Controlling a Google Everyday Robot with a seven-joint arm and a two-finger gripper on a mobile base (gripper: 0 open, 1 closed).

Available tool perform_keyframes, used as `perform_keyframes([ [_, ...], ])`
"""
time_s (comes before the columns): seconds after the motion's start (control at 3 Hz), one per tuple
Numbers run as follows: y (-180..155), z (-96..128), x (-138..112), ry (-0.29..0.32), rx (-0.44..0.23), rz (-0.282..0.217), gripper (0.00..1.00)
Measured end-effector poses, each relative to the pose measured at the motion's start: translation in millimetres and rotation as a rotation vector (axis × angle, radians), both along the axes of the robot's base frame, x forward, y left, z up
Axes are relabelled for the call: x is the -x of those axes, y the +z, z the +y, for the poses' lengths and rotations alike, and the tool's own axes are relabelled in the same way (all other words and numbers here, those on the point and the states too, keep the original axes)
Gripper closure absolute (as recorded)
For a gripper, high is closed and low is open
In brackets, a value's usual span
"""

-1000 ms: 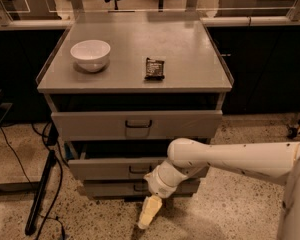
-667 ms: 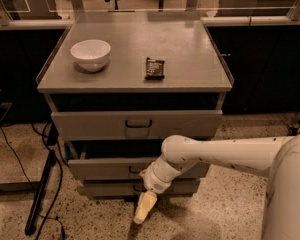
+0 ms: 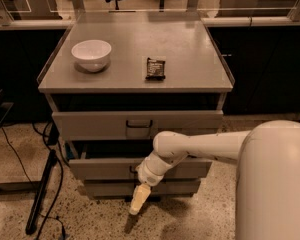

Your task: Open middle drawer

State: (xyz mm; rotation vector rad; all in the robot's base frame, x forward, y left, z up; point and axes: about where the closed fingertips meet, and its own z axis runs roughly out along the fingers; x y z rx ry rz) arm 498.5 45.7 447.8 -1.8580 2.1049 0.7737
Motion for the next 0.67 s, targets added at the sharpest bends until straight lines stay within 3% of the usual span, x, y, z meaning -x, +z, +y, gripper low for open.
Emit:
perform_keyframes([
  [0.67, -13, 8, -25, 0.011, 0.011, -0.014, 0.00],
])
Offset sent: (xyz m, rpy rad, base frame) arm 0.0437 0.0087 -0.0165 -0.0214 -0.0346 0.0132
